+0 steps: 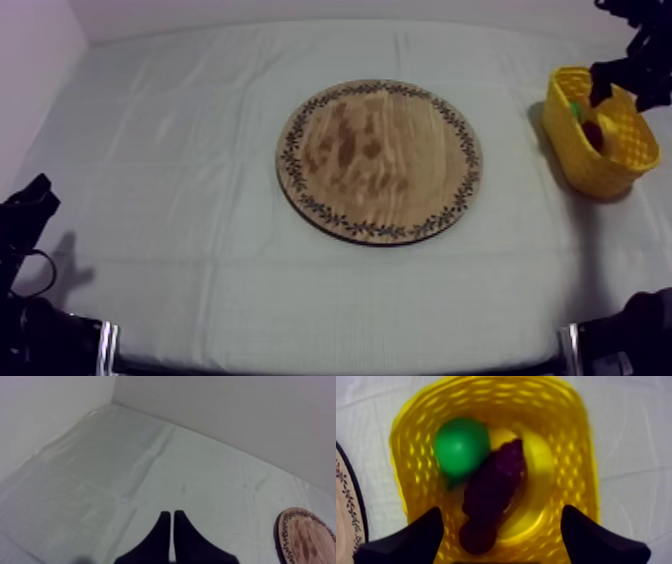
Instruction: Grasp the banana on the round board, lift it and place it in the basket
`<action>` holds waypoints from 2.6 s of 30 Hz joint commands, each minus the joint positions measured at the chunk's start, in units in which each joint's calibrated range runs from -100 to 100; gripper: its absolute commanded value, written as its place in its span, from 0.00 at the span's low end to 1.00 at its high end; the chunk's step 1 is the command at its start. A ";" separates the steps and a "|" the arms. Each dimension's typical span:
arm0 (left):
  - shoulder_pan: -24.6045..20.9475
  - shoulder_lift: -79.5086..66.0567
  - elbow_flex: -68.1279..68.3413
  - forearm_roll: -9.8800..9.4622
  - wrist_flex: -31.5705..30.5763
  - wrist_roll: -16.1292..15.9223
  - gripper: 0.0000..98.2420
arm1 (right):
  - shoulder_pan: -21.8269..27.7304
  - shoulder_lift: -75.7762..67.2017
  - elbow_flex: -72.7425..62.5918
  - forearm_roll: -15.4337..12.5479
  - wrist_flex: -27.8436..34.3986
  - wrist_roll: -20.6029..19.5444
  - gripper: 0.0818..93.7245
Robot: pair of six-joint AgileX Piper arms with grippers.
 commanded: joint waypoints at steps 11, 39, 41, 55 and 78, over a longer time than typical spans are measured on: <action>-0.02 0.02 0.03 -0.01 -0.01 0.00 0.00 | 2.20 -16.55 13.20 -5.13 -8.85 4.54 0.60; -0.02 0.02 0.03 -0.01 -0.01 0.00 0.00 | 7.65 -69.48 56.79 -28.11 -19.21 29.13 0.16; -0.02 0.02 0.03 -0.01 -0.01 0.00 0.00 | 7.58 -72.75 59.33 -28.62 -19.09 30.16 0.10; -0.02 0.02 0.03 -0.01 -0.01 0.00 0.00 | 4.41 -89.41 63.22 -22.77 -13.94 18.00 0.00; -0.02 0.02 0.03 -0.01 -0.01 0.00 0.00 | -3.44 -97.06 69.63 -10.76 -23.19 8.69 0.00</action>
